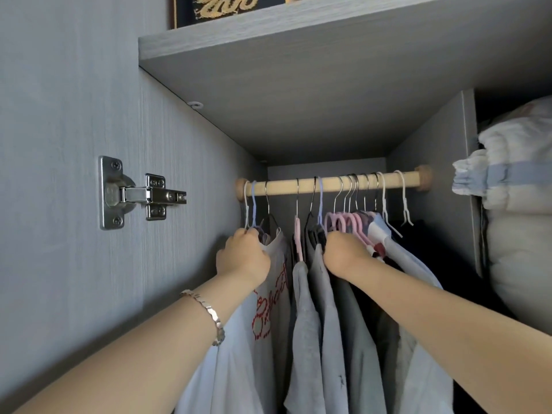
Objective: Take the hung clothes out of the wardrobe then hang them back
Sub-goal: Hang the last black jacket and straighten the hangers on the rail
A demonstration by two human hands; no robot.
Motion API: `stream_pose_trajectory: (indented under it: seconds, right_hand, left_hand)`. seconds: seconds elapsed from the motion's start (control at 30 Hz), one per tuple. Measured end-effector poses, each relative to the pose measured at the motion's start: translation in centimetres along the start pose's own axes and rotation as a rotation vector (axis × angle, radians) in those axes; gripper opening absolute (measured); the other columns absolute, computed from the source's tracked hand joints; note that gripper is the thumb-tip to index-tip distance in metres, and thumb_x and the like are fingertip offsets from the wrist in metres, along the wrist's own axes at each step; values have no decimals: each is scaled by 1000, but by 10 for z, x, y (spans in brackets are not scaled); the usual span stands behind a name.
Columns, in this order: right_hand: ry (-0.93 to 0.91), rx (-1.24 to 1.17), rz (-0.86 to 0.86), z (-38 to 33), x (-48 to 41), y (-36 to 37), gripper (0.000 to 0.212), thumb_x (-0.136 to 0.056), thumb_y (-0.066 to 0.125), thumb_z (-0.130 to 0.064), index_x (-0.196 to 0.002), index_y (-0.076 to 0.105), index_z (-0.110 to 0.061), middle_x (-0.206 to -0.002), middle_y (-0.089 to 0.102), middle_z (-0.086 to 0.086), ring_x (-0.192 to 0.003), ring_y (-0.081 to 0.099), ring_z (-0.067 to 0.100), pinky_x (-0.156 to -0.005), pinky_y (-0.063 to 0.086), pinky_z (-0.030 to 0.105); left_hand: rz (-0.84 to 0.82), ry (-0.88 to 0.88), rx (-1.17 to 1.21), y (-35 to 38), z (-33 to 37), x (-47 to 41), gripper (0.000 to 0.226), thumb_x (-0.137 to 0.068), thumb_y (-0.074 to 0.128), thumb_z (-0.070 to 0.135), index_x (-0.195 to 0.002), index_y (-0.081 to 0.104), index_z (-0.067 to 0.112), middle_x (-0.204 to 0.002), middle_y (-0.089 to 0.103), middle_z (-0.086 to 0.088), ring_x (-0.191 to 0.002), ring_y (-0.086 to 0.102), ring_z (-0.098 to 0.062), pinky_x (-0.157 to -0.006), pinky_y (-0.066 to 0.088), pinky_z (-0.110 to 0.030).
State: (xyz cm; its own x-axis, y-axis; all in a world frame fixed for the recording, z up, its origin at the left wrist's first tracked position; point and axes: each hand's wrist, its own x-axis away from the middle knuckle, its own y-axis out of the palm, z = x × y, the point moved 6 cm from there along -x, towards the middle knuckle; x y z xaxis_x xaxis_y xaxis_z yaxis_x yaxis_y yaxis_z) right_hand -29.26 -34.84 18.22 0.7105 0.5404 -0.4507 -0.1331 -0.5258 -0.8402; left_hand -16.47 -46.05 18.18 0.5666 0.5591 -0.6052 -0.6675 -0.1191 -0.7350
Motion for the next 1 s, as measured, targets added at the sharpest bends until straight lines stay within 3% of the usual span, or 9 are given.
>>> stream_pose_trajectory:
  seconds: [0.13, 0.23, 0.3, 0.43, 0.53, 0.63, 0.73, 0.87, 1.0]
  right_hand:
    - [-212, 64, 330, -42, 26, -29, 30, -92, 42, -6, -122, 50, -4, -123, 46, 13, -116, 43, 27, -90, 40, 30]
    - [-227, -39, 118, -59, 28, -2, 34, -95, 41, -13, -127, 41, -1, -126, 49, 16, -108, 52, 28, -74, 45, 27]
    - [-119, -108, -60, -57, 23, 23, 38, -96, 42, -15, -130, 36, 1, -126, 53, 18, -106, 57, 30, -64, 43, 23]
    - [29, -361, -109, -46, 19, 42, 43, -97, 43, -13, -135, 33, 2, -133, 49, 19, -121, 51, 31, -91, 44, 31]
    - [81, -404, -65, -35, 19, 44, 31, -96, 40, -7, -124, 44, 4, -126, 54, 20, -111, 54, 27, -85, 45, 30]
    - [150, -428, -13, -18, 23, 43, 30, -96, 37, -5, -123, 45, 5, -124, 55, 21, -110, 56, 28, -77, 45, 28]
    - [193, -492, -18, -12, 32, 40, 30, -95, 35, -3, -121, 49, 2, -124, 55, 19, -98, 56, 21, -67, 37, 18]
    - [179, -478, -6, -11, 35, 39, 19, -97, 35, -2, -100, 54, 2, -121, 57, 20, -97, 58, 23, -61, 33, 19]
    - [147, -341, 70, -9, 36, 26, 16, -96, 39, -7, -84, 50, -8, -112, 58, 18, -112, 55, 32, -84, 44, 29]
  left_hand:
    - [-61, -86, 146, -1, -14, -7, 14, -91, 45, 14, -83, 56, 11, -88, 61, -10, -88, 57, -28, -68, 43, -31]
    - [-133, -83, 225, 1, -17, -6, 35, -95, 41, 18, -60, 45, 13, -64, 48, -4, -66, 48, -20, -54, 32, -25]
    - [-181, -20, 239, 4, -15, -5, 34, -97, 38, 22, -70, 55, 9, -72, 54, -6, -71, 50, -21, -58, 35, -26]
    - [-229, 52, 205, 12, -13, -4, 27, -99, 35, 33, -101, 60, 24, -101, 62, -2, -103, 54, -25, -84, 42, -29]
    - [-220, 21, -9, 18, -2, 3, 35, -98, 26, 40, -122, 50, 33, -129, 54, -6, -131, 32, -35, -109, 25, -48]
    - [-118, -35, 118, 17, 6, 2, 40, -99, 29, 45, -110, 56, 19, -118, 60, -10, -117, 49, -34, -99, 39, -43]
    - [-29, -1, 174, 11, 8, 0, 23, -99, 40, 16, -117, 52, 8, -114, 59, -14, -104, 56, -32, -86, 46, -38]
    - [-22, 97, 140, 10, 14, 5, 39, -88, 38, -11, -122, 49, 6, -119, 56, -17, -107, 56, -32, -90, 49, -40]
    - [-52, 210, 106, 11, 13, -1, 42, -87, 38, -10, -124, 45, 9, -111, 58, -17, -99, 58, -33, -81, 51, -41]
